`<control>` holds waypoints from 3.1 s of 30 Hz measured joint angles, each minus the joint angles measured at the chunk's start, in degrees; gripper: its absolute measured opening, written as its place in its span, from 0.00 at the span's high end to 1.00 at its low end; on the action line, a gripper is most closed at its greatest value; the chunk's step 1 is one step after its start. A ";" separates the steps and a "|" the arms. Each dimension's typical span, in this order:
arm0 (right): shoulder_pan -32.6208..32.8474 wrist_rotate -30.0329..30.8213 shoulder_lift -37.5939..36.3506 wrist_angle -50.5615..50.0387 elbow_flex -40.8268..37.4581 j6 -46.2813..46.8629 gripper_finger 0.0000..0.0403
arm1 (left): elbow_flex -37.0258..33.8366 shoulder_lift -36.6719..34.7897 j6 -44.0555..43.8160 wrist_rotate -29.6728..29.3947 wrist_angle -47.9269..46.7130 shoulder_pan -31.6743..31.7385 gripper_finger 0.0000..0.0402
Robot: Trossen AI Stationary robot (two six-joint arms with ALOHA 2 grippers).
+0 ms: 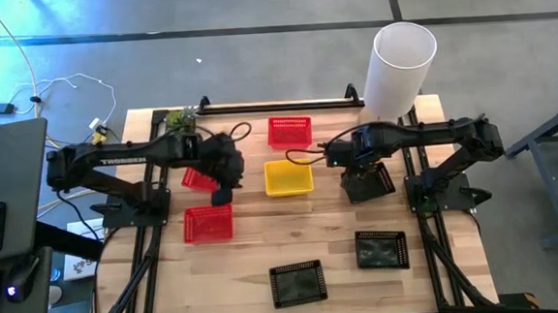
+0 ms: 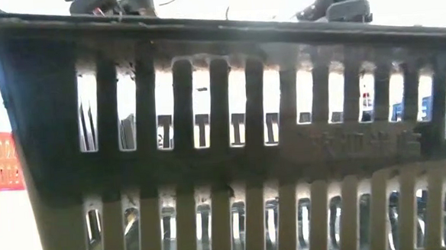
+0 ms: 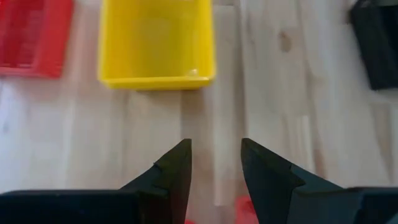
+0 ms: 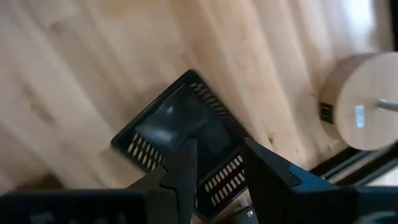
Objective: Stack baskets by color
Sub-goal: Stack the top black bin on the bottom right black bin
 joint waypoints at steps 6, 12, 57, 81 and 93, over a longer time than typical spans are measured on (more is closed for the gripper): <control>0.75 -4.27 -0.01 -2.35 0.00 -13.40 0.72 | -0.18 -2.28 -1.14 -0.03 0.15 -5.27 0.69; -0.32 -5.21 0.00 -3.44 0.00 -22.98 0.72 | -0.18 -2.83 -3.88 -0.15 0.09 -9.72 0.69; -8.17 -4.71 20.29 1.65 0.00 -32.00 0.72 | -0.18 -2.71 -8.28 -4.09 -1.72 -19.90 0.69; -10.67 -3.63 13.48 -0.56 -0.02 -31.97 0.72 | -0.16 -2.71 -9.86 -4.60 -1.41 -19.82 0.69; -13.34 -4.51 -1.57 9.09 -14.65 -28.29 0.72 | -0.16 -2.71 -10.33 -4.76 -1.29 -19.73 0.69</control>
